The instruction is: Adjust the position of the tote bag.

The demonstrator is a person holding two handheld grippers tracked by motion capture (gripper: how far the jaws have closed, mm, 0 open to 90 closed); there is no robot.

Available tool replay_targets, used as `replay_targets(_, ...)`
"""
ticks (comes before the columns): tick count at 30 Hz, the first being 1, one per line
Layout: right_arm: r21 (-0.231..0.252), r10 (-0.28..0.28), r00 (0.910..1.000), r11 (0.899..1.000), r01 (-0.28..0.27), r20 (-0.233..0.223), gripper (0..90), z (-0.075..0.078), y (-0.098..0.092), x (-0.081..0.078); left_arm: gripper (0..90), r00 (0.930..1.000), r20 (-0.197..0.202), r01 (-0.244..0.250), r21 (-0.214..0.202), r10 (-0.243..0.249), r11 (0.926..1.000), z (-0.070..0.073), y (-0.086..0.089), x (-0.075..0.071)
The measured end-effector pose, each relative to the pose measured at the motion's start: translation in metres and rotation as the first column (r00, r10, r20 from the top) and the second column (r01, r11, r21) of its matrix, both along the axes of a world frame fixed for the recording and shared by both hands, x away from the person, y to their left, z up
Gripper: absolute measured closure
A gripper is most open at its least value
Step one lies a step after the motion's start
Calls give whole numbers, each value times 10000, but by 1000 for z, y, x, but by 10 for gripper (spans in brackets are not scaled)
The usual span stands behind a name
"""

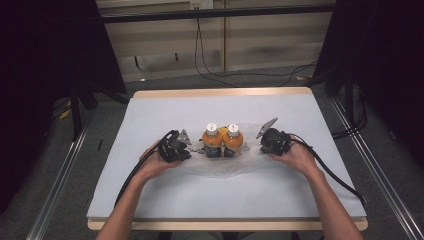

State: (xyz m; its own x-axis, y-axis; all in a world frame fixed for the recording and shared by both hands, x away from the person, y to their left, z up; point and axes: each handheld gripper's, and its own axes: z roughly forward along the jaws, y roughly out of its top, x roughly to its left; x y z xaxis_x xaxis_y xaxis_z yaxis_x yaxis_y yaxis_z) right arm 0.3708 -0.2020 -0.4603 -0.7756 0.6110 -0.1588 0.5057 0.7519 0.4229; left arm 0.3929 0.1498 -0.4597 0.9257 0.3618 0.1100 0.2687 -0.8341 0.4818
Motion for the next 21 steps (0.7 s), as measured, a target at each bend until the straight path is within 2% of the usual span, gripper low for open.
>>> replay_targets(3,40,-249,9996,9997,249,-103,900,0,-6,-1,820,10000,-36,-11,-6,11,10000,0,4,0)
replay_targets(6,5,-179,9998,9998,179,-83,900,1,-12,-1,826,10000,-47,6,45,-6,10000,0,5,-1)
replay_targets(9,-104,-324,9994,9994,323,-107,900,1,-16,-3,835,10000,61,60,188,-61,9998,1,5,-3)
replay_targets(12,-423,-503,9987,9978,503,10,900,1,-24,-5,847,9999,72,133,271,-135,9995,1,6,-5)
replay_targets(18,-269,-1169,9931,9928,1168,-25,900,1,-57,-12,849,9998,52,190,279,-192,9994,1,7,-4)
replay_targets(21,-106,-1199,9928,9927,1200,33,900,0,-67,-15,850,9999,21,131,233,-131,9996,1,7,-4)
